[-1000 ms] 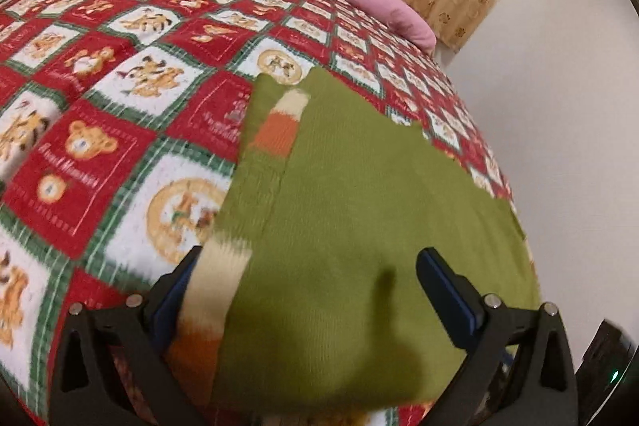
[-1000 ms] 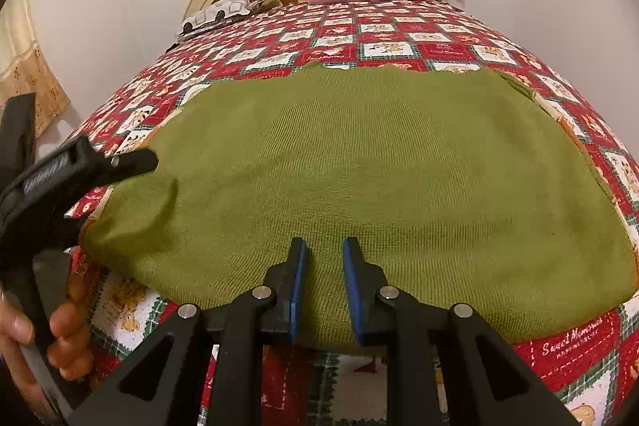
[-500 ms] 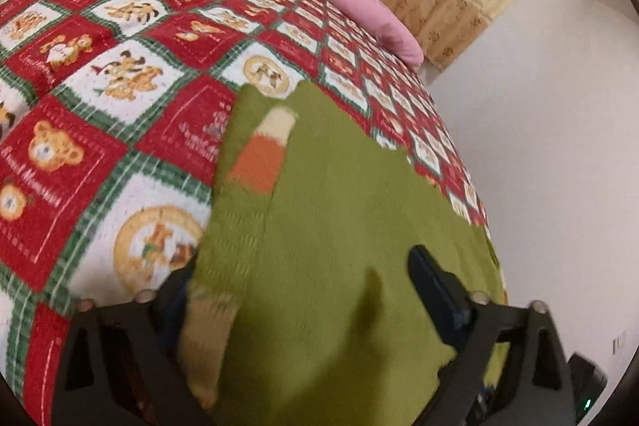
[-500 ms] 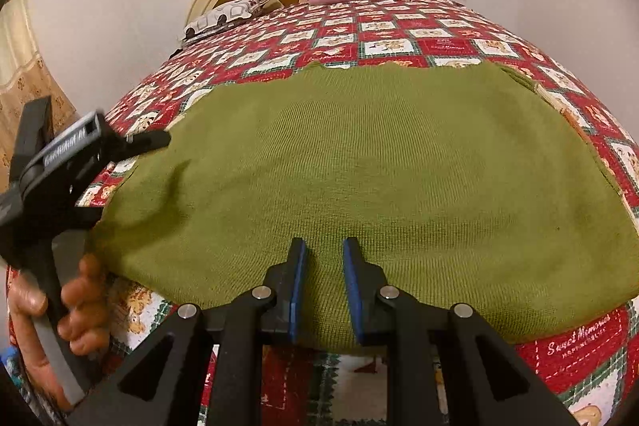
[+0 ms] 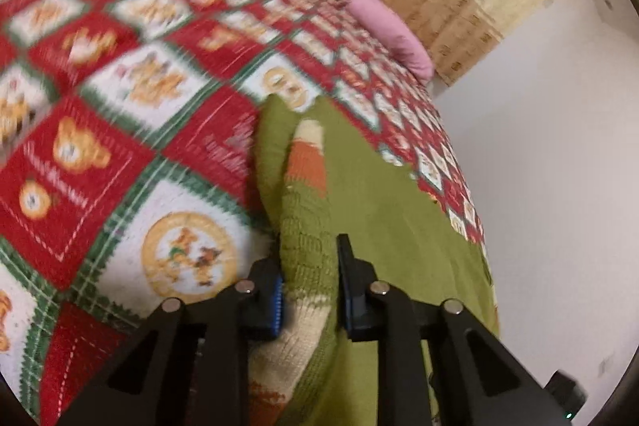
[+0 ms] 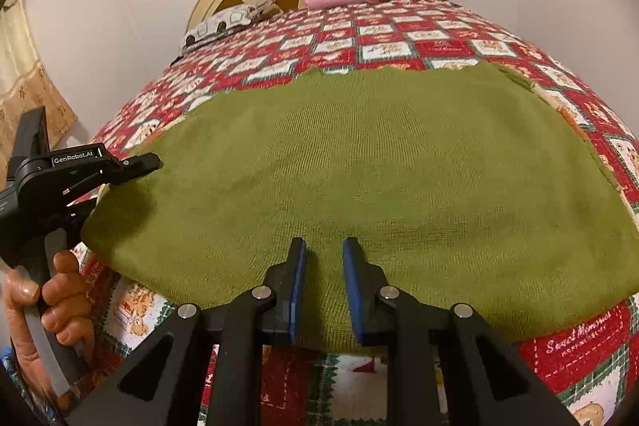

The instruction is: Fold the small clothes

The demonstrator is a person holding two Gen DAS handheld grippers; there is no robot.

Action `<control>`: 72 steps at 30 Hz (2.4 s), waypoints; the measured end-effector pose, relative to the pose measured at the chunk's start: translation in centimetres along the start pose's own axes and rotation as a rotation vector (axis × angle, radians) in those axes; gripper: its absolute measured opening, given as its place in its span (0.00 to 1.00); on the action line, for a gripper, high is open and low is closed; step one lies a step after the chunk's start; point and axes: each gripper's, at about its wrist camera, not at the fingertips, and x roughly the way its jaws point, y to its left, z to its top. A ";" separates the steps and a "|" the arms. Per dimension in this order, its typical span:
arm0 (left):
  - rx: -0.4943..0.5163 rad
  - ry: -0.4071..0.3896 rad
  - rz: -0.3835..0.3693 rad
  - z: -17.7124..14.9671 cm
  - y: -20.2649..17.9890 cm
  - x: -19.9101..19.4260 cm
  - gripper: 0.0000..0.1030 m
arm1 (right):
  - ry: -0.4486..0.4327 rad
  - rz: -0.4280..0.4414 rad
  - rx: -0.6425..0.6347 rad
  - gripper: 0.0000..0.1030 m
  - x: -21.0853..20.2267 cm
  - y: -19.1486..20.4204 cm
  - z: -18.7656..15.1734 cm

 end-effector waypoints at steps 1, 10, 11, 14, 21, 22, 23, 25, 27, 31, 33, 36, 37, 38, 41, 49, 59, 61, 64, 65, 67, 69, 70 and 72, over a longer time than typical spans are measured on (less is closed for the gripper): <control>0.029 -0.008 -0.005 0.0 -0.7 -0.1 0.22 | -0.019 0.014 0.002 0.19 -0.4 0.0 0.1; 0.460 -0.045 0.094 -3.8 -8.6 0.3 0.20 | 0.008 0.048 0.060 0.19 0.3 -0.7 0.1; 0.492 -0.033 0.108 -4.4 -8.9 0.9 0.20 | 0.012 0.072 0.089 0.19 0.4 -1.3 0.2; 0.533 -0.006 0.132 -5.9 -8.9 2.3 0.19 | 0.009 0.093 0.113 0.19 0.4 -1.7 0.1; 0.531 -0.012 0.104 -6.1 -8.8 1.9 0.19 | 0.027 0.126 0.138 0.19 0.4 -1.9 0.5; 0.530 -0.013 0.101 -6.1 -9.0 2.1 0.19 | 0.026 0.146 0.143 0.19 0.5 -2.2 0.9; 0.534 -0.016 0.104 -6.2 -9.0 2.0 0.19 | 0.021 0.168 0.143 0.19 0.4 -2.2 1.5; 0.544 -0.021 0.114 -6.4 -9.4 2.2 0.19 | 0.008 0.207 0.134 0.19 0.5 -1.8 3.4; 0.536 -0.021 0.104 -6.5 -9.4 2.2 0.19 | 0.006 0.293 0.163 0.20 1.2 -1.6 5.3; 0.488 -0.018 0.049 -6.1 -8.8 2.0 0.19 | 0.088 0.434 0.213 0.31 4.2 -0.8 7.3; 0.484 -0.018 0.042 -6.1 -8.8 2.0 0.19 | 0.130 0.522 0.256 0.38 6.0 -0.6 7.9; 0.484 -0.018 0.039 -6.1 -8.9 1.9 0.20 | 0.180 0.537 0.276 0.52 8.0 0.1 9.0; 0.479 -0.018 0.034 -6.1 -8.9 1.9 0.20 | 0.185 0.529 0.259 0.52 8.4 0.5 9.3; 0.475 -0.017 0.030 -6.0 -8.8 1.8 0.20 | 0.190 0.522 0.235 0.52 8.8 1.1 9.6; 0.464 -0.016 0.019 -5.9 -8.6 1.7 0.20 | 0.200 0.509 0.163 0.52 9.9 2.4 10.3; 0.456 -0.018 0.016 -5.7 -8.5 1.6 0.20 | 0.153 0.402 0.038 0.15 10.4 2.7 10.3; 0.499 -0.004 0.003 -6.0 -11.8 0.4 0.20 | 0.101 0.377 -0.032 0.14 6.3 0.6 11.8; 0.503 0.007 -0.016 -6.1 -13.0 0.3 0.20 | 0.091 0.361 -0.050 0.14 5.2 -0.1 12.2; 0.519 0.019 -0.043 -6.5 -15.0 0.2 0.20 | 0.077 0.351 -0.054 0.14 3.8 -2.1 12.9; 0.526 0.023 -0.053 -6.7 -15.8 0.2 0.20 | 0.076 0.348 -0.052 0.14 3.4 -2.8 13.2; 0.547 0.028 -0.076 -7.1 -17.4 0.3 0.20 | 0.068 0.321 -0.069 0.13 2.5 -4.1 13.7; 0.579 0.027 -0.078 -7.8 -19.1 0.6 0.19 | 0.063 0.304 -0.088 0.13 1.8 -5.2 14.2; 0.591 0.026 -0.080 -8.1 -19.8 0.8 0.17 | 0.058 0.292 -0.100 0.13 1.3 -5.8 14.5; 0.606 0.034 -0.094 -8.8 -21.1 1.3 0.14 | 0.051 0.271 -0.124 0.13 0.6 -6.9 15.0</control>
